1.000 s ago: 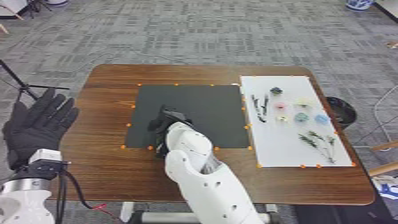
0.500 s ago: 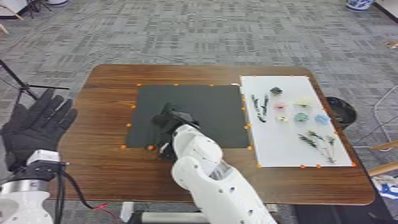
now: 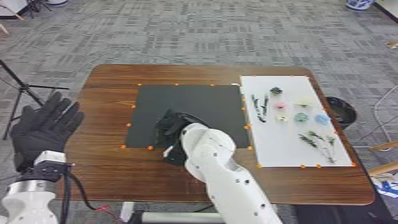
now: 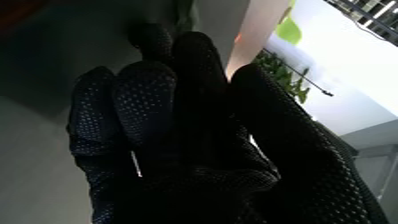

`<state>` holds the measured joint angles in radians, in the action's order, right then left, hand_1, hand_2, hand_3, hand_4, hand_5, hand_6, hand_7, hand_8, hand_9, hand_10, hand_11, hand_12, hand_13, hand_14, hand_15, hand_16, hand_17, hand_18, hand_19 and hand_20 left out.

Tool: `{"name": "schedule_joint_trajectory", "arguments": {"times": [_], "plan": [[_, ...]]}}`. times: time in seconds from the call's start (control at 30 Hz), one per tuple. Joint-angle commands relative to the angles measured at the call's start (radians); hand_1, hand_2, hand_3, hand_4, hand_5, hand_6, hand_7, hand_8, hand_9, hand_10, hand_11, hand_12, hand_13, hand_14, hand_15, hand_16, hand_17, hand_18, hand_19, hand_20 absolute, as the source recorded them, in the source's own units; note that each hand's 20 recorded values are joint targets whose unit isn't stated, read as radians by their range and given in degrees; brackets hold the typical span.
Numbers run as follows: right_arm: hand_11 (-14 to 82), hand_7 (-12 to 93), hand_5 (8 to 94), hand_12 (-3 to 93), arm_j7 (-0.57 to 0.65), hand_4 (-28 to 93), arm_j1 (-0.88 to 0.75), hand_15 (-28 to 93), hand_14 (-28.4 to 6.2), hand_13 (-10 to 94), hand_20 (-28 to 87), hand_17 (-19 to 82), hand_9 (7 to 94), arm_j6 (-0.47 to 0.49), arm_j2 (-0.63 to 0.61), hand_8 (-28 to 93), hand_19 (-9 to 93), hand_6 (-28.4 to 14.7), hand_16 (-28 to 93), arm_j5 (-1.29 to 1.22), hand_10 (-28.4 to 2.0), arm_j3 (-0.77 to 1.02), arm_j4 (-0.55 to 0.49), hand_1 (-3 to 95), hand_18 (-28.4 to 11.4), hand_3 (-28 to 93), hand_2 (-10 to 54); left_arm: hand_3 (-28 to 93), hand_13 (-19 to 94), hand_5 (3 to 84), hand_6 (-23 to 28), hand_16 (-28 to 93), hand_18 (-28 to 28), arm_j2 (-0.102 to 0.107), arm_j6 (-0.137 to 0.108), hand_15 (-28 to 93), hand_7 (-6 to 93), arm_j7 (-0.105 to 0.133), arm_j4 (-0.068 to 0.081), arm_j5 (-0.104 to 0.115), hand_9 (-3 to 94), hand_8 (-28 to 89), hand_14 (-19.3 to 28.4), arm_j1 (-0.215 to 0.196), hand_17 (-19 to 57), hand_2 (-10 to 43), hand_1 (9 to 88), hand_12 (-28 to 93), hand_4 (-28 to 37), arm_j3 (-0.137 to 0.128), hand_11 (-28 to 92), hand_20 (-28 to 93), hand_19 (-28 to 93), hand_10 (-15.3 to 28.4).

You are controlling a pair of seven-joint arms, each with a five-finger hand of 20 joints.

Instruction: Arrange flowers

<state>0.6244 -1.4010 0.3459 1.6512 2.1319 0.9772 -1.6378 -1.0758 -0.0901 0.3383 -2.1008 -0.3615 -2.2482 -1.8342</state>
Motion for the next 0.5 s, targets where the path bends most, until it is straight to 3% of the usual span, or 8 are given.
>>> {"name": "schedule_joint_trajectory", "arguments": {"times": [0.03,0.27,0.4,0.5], "plan": [[15.7,66,58.6,15.9,-0.023,-25,-0.035,72,-12.2,65,23,40,65.1,0.033,0.033,16,88,-7.3,33,0.072,-19.4,-0.036,0.016,37.7,-21.5,71,21.2,69,27,42.0,8.5,-4,15.9,0.002,0.001,26,9.1,-0.039,0.005,-0.01,34.7,-9,15.6,0.015,-7.0,15.7,23.8,9,-28.3,0.033,19,10,38,14.8],[15.5,66,58.8,15.7,0.003,-25,-0.027,71,-12.0,65,23,40,65.0,0.007,0.023,15,87,-7.2,32,0.072,-19.4,-0.036,0.014,37.8,-21.7,72,20.6,69,27,42.0,8.5,-4,15.9,-0.001,-0.008,26,9.1,-0.041,0.011,-0.014,34.7,-9,15.6,0.023,-6.9,15.6,23.8,9,-28.3,0.033,19,10,38,14.7],[16.9,65,59.5,16.2,0.057,-24,-0.021,71,-12.5,66,23,41,66.7,-0.11,-0.018,15,88,-7.0,31,0.111,-19.5,-0.083,-0.021,36.7,-22.5,73,19.6,69,27,42.1,8.4,-4,15.9,-0.006,0.001,26,9.2,-0.039,0.01,-0.024,34.8,-9,15.6,0.022,-6.9,15.5,23.8,9,-28.3,0.024,19,10,38,14.8],[18.2,65,61.0,16.9,0.071,-16,-0.01,71,-12.6,68,22,43,69.0,-0.152,-0.037,17,89,-7.2,31,0.146,-19.9,-0.094,-0.046,33.3,-23.7,76,15.0,69,27,42.1,8.4,-4,15.9,-0.005,0.001,26,9.2,-0.031,0.009,-0.024,34.8,-9,15.6,0.017,-6.9,15.5,23.9,9,-28.3,0.017,19,10,38,14.8]]}}
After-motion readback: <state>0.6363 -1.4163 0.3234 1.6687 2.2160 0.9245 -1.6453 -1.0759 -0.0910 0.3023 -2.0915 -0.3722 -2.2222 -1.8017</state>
